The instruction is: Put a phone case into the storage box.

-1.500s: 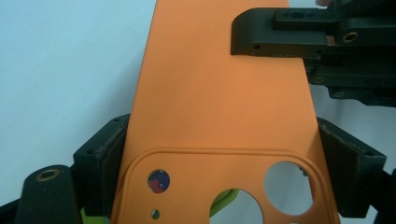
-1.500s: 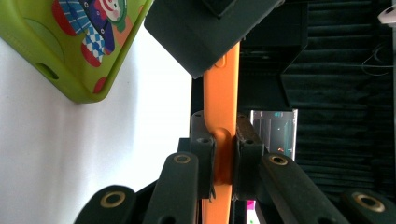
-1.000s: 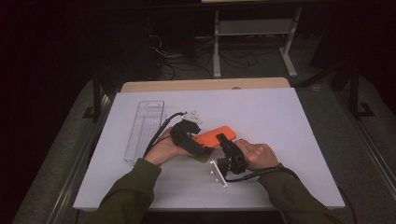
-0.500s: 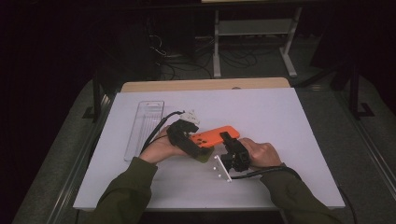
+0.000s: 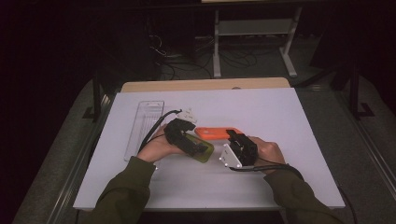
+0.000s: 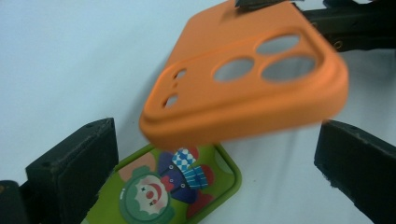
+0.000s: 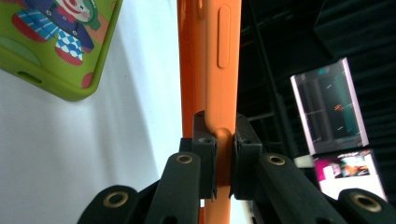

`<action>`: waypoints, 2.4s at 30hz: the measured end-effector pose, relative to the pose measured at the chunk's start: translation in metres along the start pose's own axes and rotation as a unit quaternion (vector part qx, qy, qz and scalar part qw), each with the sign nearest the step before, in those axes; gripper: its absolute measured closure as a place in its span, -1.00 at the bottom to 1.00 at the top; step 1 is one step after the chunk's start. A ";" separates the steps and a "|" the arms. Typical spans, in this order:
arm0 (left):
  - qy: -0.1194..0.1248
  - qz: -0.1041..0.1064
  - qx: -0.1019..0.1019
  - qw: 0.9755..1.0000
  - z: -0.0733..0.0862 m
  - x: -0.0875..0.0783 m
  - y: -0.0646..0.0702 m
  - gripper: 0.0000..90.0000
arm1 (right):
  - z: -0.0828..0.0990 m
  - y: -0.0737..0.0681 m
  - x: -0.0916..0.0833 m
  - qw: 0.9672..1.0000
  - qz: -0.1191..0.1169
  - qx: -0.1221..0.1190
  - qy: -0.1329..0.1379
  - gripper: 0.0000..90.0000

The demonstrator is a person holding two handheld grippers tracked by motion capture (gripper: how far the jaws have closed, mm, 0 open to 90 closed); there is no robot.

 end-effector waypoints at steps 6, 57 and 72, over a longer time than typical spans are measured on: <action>0.002 -0.005 -0.003 1.000 0.000 0.000 -0.001 -1.00 | 0.003 0.005 0.000 0.998 -0.022 0.053 -0.005 0.82; 0.026 -0.037 -0.033 0.998 -0.005 -0.001 -0.009 -1.00 | 0.028 0.025 0.012 0.853 -0.183 0.485 -0.054 0.82; 0.093 -0.041 -0.077 0.992 -0.022 -0.002 -0.010 -1.00 | 0.010 0.016 0.013 0.855 -0.177 0.485 -0.047 0.83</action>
Point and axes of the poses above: each handheld gripper's, and its own axes: x roughly forward along the jaws, z roughly out of its underside, y roughly to its right, the point moved 6 cm from there along x, roughly forward along the jaws, and after that the axes turned 2 degrees about x, right-handed, at the moved point
